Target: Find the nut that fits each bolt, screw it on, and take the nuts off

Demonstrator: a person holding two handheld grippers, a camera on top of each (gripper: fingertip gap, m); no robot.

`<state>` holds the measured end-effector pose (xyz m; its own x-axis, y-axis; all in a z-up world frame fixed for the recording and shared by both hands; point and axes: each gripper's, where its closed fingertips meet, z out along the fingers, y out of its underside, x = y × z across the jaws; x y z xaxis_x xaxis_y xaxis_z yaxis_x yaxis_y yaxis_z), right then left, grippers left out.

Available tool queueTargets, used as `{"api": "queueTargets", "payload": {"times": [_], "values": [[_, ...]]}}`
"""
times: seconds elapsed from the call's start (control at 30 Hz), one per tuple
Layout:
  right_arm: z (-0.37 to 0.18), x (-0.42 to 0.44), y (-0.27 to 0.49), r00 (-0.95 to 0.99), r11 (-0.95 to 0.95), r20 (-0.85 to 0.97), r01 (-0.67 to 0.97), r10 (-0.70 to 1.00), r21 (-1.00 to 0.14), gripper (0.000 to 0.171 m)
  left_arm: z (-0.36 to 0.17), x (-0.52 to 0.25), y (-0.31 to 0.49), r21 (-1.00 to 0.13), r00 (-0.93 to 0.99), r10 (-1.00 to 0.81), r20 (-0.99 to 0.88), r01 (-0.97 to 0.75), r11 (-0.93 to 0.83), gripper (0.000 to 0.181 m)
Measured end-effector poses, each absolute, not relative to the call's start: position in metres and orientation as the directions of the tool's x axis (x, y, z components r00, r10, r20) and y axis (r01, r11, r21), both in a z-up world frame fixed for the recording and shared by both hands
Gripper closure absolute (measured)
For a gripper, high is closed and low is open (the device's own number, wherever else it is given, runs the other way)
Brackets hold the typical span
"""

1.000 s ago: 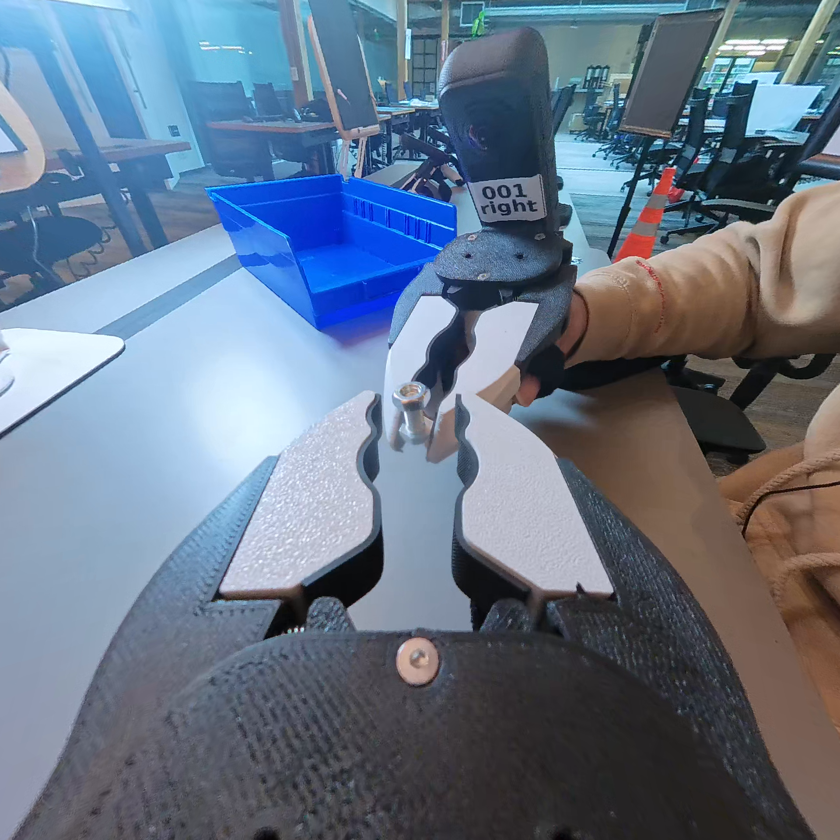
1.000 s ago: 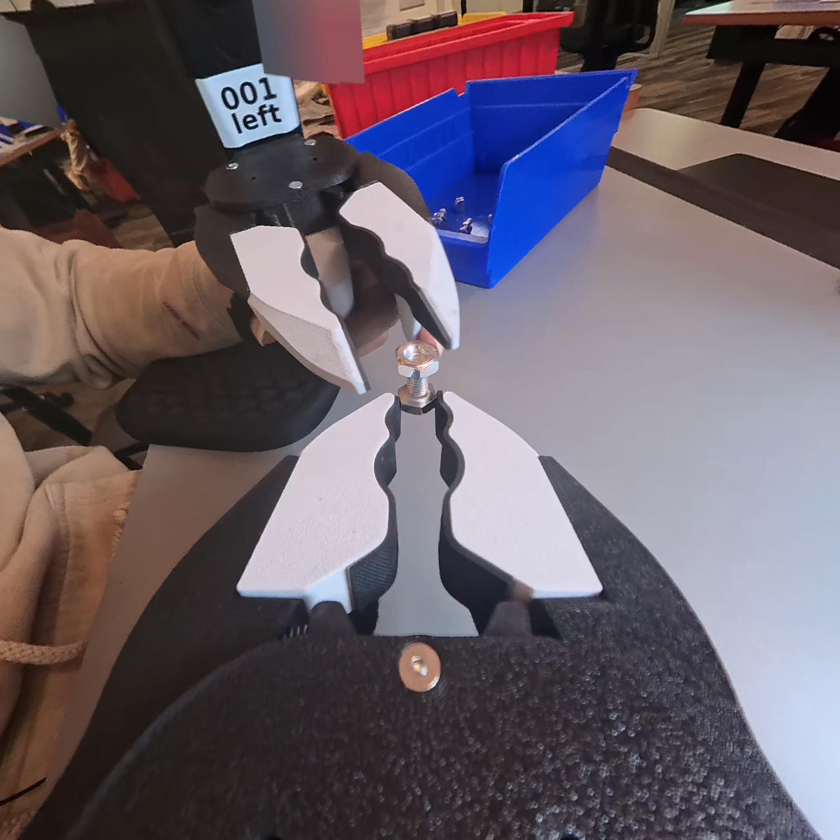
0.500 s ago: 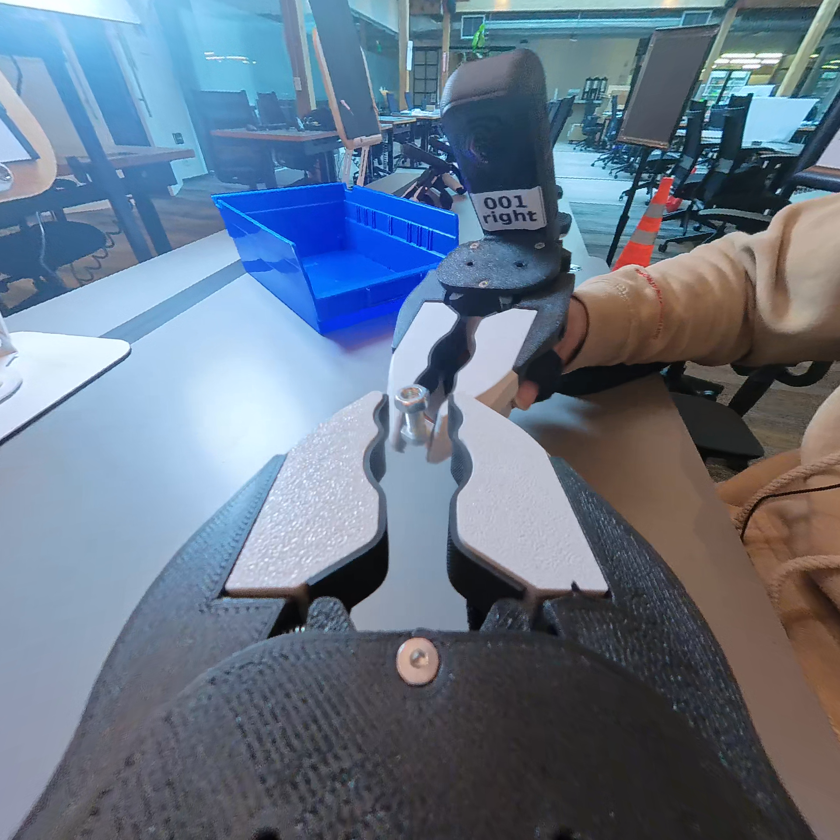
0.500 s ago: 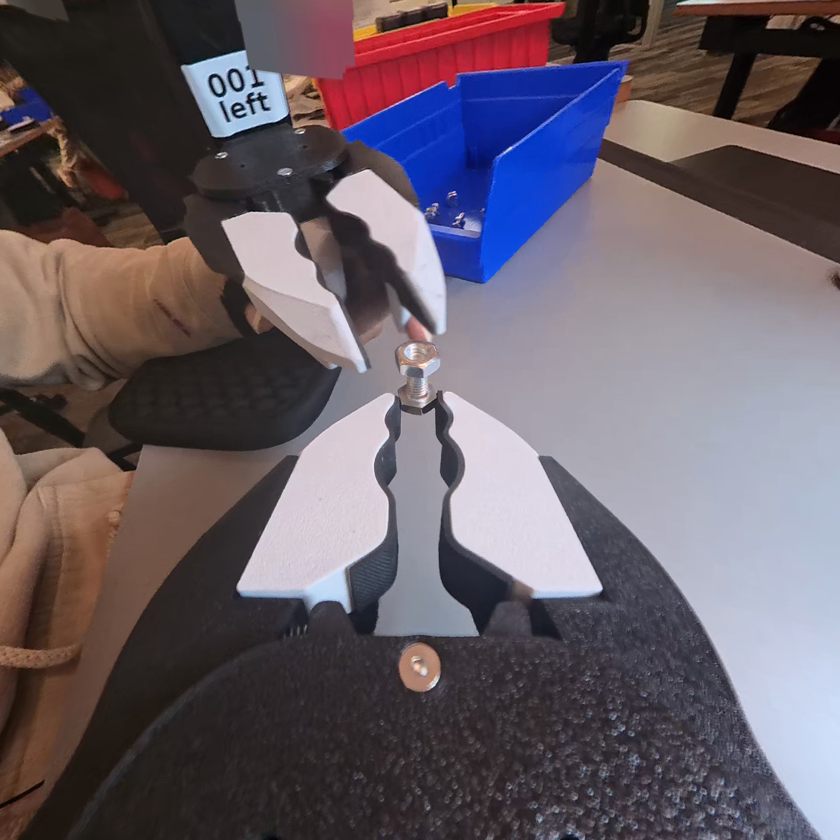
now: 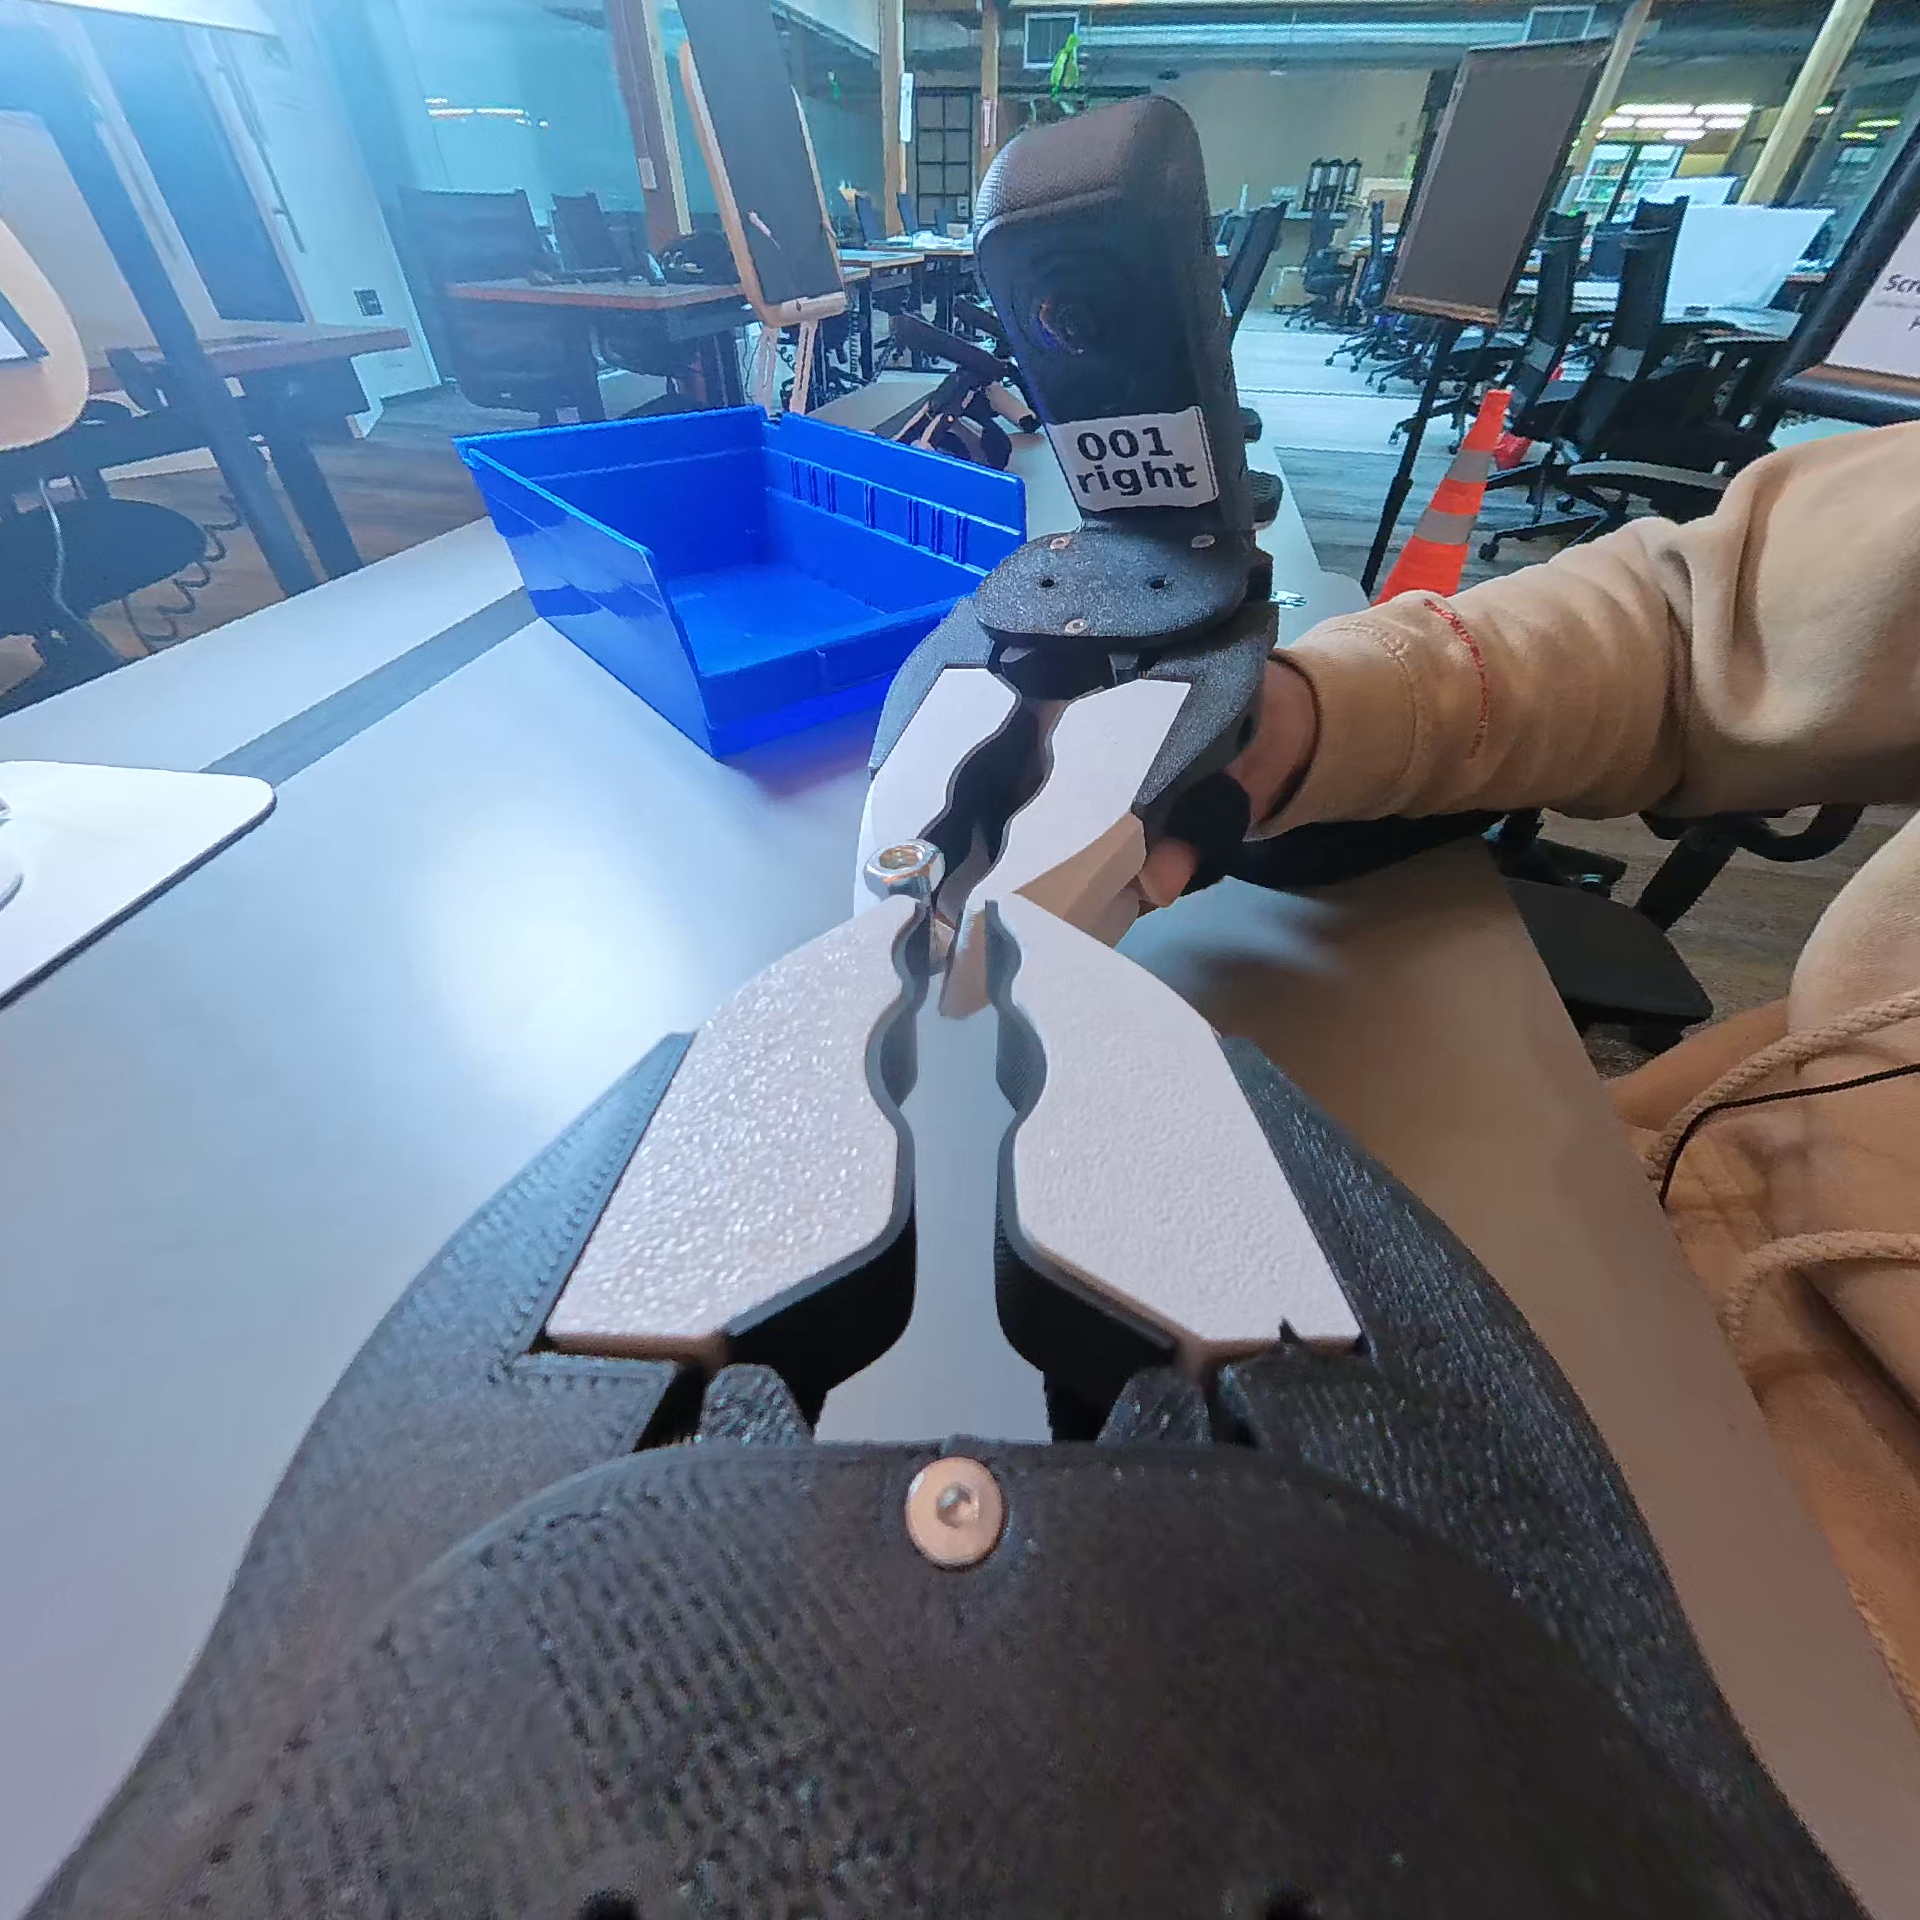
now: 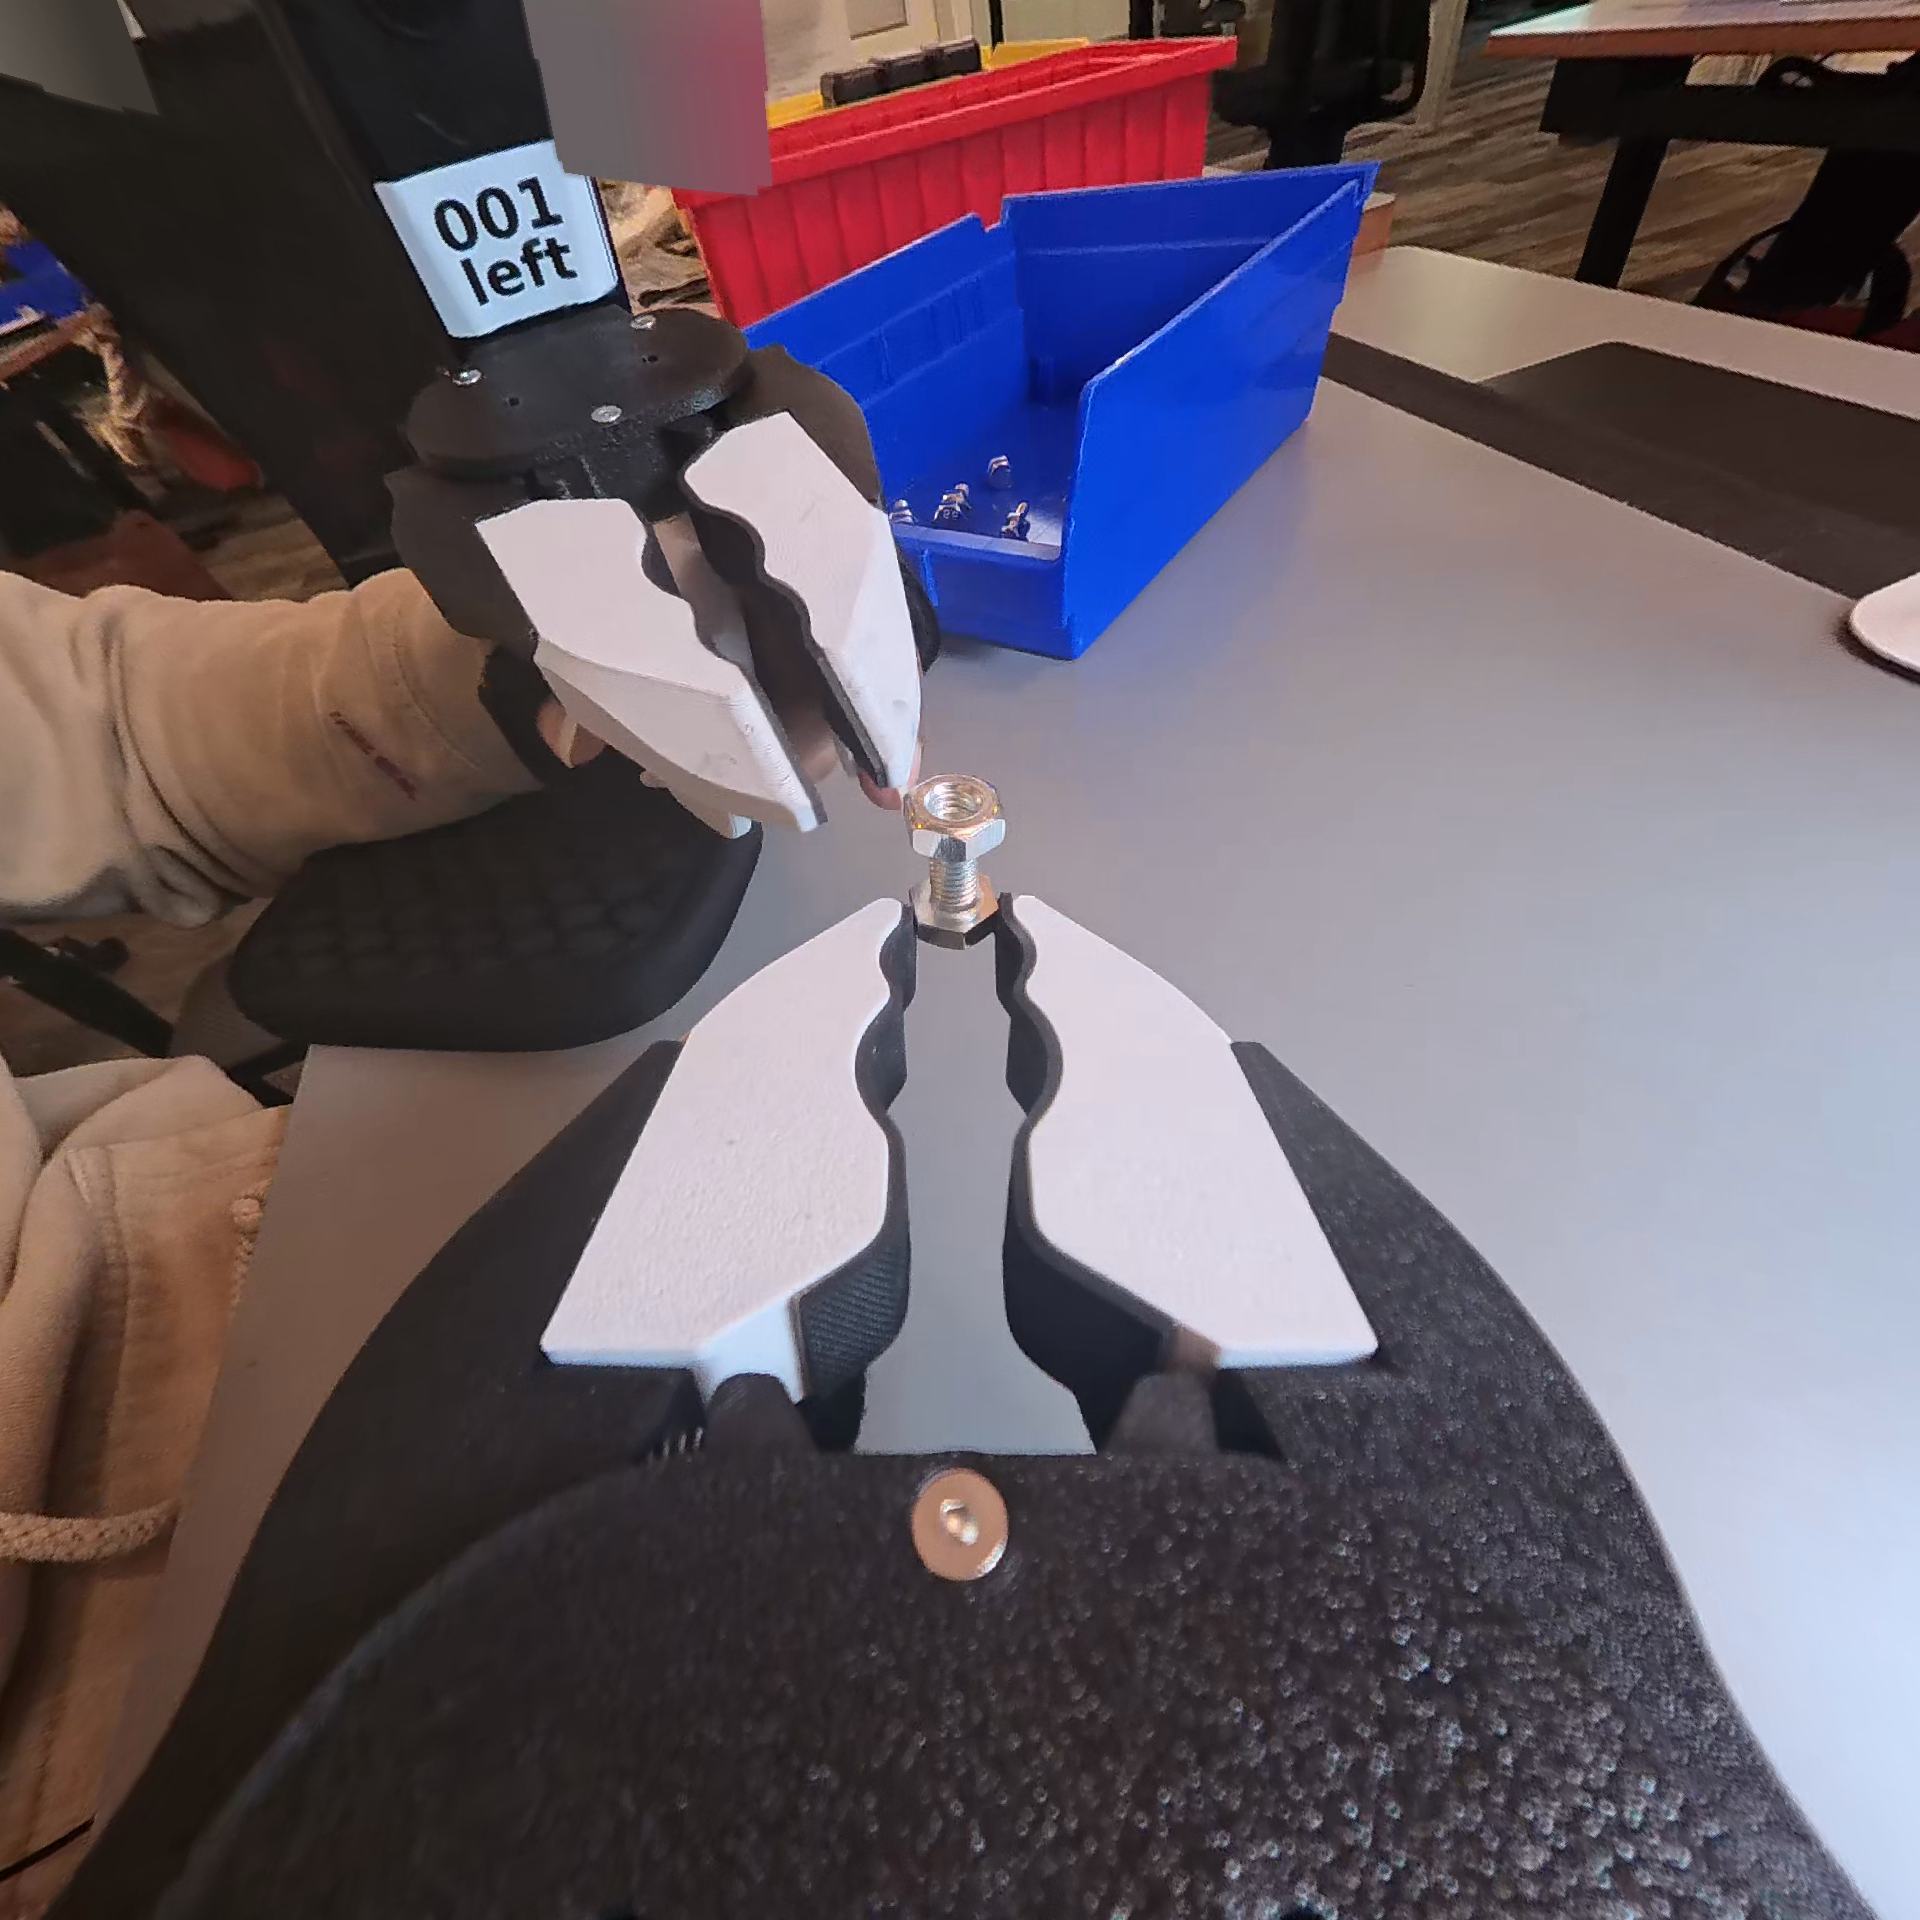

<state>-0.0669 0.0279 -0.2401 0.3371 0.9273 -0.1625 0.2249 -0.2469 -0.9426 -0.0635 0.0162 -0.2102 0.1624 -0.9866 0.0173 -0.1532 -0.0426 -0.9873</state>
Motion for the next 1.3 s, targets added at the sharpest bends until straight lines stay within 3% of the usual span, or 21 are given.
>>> {"api": "queueTargets", "payload": {"times": [0.2, 0.33, 0.7, 0.8, 0.97, 1.07, 1.17, 1.3], "values": [[-0.241, -0.074, 0.018, 0.296, -0.231, -0.155, 0.241, 0.942, -0.943, 0.157, -0.212, -0.062, 0.018, -0.988, 0.171, -0.985, 0.020, -0.147, -0.046, 0.155], [-0.242, -0.078, 0.013, 0.279, -0.214, -0.141, 0.252, 0.950, -0.944, 0.157, -0.218, -0.058, 0.014, -0.984, 0.156, -0.988, 0.007, -0.175, -0.034, 0.165], [-0.231, -0.053, 0.044, 0.405, -0.232, -0.132, 0.210, 0.905, -0.950, 0.157, -0.197, -0.075, 0.039, -0.996, 0.295, -0.955, 0.032, -0.074, -0.057, 0.166], [-0.199, -0.001, 0.085, 0.576, -0.198, -0.079, 0.147, 0.813, -0.969, 0.157, -0.201, -0.077, 0.046, -0.995, 0.340, -0.940, 0.002, -0.090, -0.035, 0.166], [-0.164, 0.153, 0.169, 0.900, -0.239, -0.023, 0.090, 0.434, -0.967, 0.157, -0.205, -0.075, 0.048, -0.995, 0.359, -0.933, 0.012, -0.086, -0.046, 0.166], [-0.213, 0.220, 0.207, 0.956, -0.509, 0.017, 0.171, 0.293, -0.843, 0.157, -0.211, -0.071, 0.046, -0.993, 0.347, -0.938, -0.002, -0.110, -0.039, 0.166], [-0.275, 0.244, 0.213, 0.947, -0.758, 0.052, 0.287, 0.318, -0.586, 0.156, -0.216, -0.068, 0.043, -0.990, 0.339, -0.941, -0.028, -0.139, -0.021, 0.166], [-0.306, 0.251, 0.209, 0.938, -0.871, 0.028, 0.330, 0.344, -0.364, 0.156, -0.217, -0.069, 0.043, -0.989, 0.339, -0.940, -0.043, -0.148, -0.008, 0.166]]}}
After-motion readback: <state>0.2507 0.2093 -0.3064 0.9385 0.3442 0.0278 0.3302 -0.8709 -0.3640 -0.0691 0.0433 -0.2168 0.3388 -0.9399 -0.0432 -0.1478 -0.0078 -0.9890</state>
